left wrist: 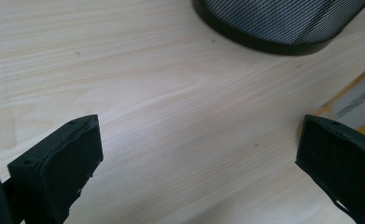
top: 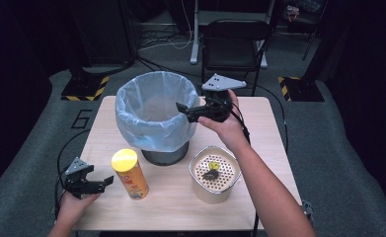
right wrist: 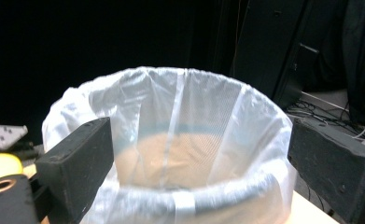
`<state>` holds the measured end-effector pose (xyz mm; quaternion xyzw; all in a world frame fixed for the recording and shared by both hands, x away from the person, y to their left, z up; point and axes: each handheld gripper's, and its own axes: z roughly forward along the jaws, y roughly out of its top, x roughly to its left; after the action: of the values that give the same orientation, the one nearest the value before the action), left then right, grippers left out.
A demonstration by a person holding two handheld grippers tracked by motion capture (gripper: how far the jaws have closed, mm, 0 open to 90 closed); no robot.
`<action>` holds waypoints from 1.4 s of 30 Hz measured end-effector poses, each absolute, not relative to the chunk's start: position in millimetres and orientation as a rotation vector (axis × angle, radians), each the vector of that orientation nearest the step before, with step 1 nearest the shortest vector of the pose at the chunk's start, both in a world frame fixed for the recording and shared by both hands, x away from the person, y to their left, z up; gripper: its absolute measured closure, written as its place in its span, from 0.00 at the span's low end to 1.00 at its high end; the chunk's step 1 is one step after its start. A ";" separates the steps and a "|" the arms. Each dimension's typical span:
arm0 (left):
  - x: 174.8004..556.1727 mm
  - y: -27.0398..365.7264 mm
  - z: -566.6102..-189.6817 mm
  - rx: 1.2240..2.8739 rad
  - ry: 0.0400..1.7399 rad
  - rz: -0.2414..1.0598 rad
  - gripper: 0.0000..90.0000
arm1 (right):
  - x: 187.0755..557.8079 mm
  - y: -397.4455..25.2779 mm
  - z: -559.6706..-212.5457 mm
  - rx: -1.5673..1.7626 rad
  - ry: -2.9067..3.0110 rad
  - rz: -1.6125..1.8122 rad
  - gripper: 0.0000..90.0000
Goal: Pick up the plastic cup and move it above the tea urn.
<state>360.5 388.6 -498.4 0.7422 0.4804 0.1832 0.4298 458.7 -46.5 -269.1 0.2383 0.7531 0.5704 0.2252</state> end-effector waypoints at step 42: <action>338.6 328.1 -474.8 1.956 0.780 0.284 0.00 | 396.5 -157.9 -337.5 0.800 1.996 1.527 0.16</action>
<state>338.6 328.1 -474.8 0.8042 0.3208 0.1167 0.4866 396.5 -157.9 -337.5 0.2936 0.7329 0.5606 0.2496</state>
